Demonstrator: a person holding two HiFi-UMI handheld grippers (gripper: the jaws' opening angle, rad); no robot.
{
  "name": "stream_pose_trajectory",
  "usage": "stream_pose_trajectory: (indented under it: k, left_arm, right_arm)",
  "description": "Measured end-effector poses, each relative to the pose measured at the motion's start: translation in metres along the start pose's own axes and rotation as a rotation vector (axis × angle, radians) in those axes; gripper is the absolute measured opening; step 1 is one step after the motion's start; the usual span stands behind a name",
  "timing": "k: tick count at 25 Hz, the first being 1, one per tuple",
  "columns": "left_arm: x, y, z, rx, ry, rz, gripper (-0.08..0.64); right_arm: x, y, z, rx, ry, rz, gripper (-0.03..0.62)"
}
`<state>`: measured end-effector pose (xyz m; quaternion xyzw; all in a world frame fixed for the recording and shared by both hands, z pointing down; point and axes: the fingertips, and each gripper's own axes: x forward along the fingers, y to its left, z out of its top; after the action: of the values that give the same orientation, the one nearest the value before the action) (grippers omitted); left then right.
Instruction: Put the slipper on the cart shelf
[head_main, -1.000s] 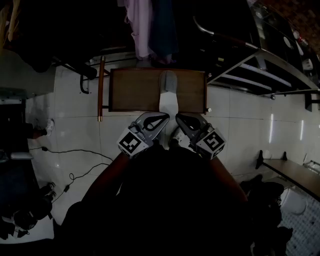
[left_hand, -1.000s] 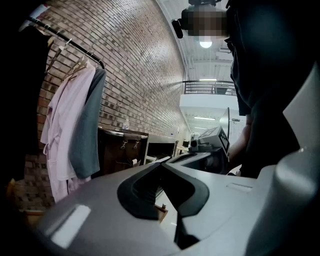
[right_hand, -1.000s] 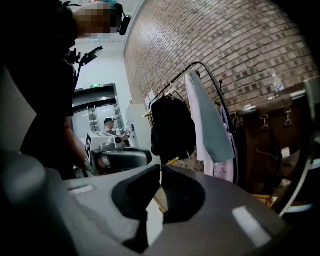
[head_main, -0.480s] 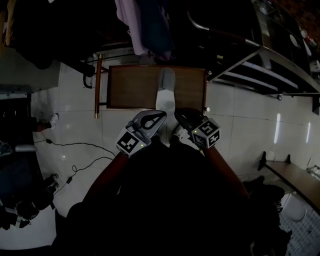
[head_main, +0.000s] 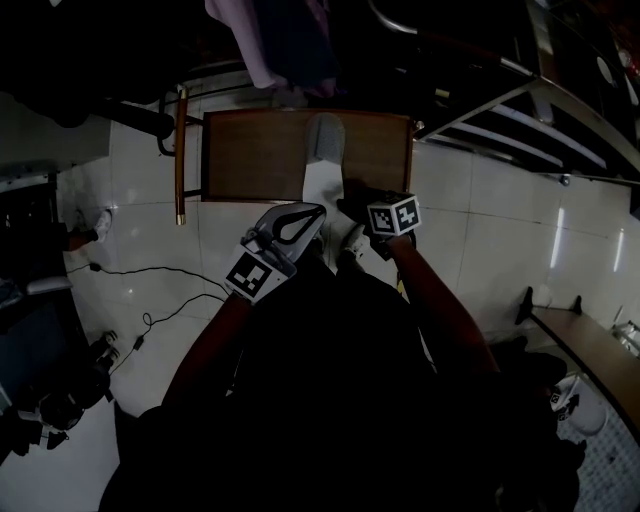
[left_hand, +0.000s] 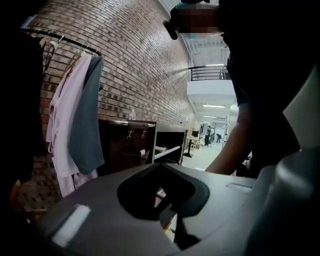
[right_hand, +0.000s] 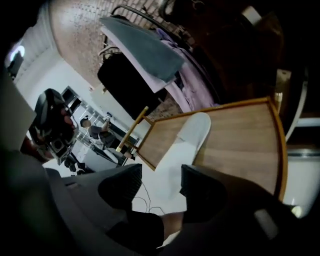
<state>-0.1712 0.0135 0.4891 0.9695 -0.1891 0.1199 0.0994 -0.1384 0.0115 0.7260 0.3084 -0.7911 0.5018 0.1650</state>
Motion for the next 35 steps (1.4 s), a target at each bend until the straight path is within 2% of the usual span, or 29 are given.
stream_pose_trajectory:
  k: [5, 11, 17, 24, 25, 27, 31, 35]
  left_arm:
    - [0.003, 0.018, -0.007, -0.002, -0.006, -0.036, 0.002]
    - [-0.002, 0.04, -0.017, -0.033, 0.002, -0.046, 0.002]
    - [-0.012, 0.062, -0.023, -0.074, -0.001, -0.02, 0.002]
    - [-0.022, 0.079, -0.029, -0.094, -0.002, 0.009, 0.002]
    - [-0.023, 0.081, -0.031, -0.094, -0.001, 0.01, 0.002]
    - [-0.025, 0.082, -0.033, -0.096, -0.002, 0.012, 0.002]
    - [-0.029, 0.082, -0.034, -0.099, -0.01, 0.007, 0.002]
    - [-0.031, 0.083, -0.031, -0.095, -0.017, -0.006, 0.002]
  right_arm:
    - [0.035, -0.028, -0.014, 0.16, 0.061, -0.017, 0.255]
    - [0.062, -0.047, -0.024, 0.279, 0.092, -0.027, 0.255]
    - [0.082, -0.05, -0.028, 0.365, 0.134, 0.005, 0.255]
    - [0.091, -0.05, -0.036, 0.4, 0.2, -0.006, 0.25]
    - [0.091, -0.052, -0.036, 0.401, 0.203, -0.007, 0.234]
    - [0.091, -0.051, -0.035, 0.406, 0.2, -0.002, 0.138]
    - [0.088, -0.039, -0.029, 0.414, 0.156, 0.031, 0.09]
    - [0.073, -0.027, -0.019, 0.373, 0.109, 0.029, 0.069]
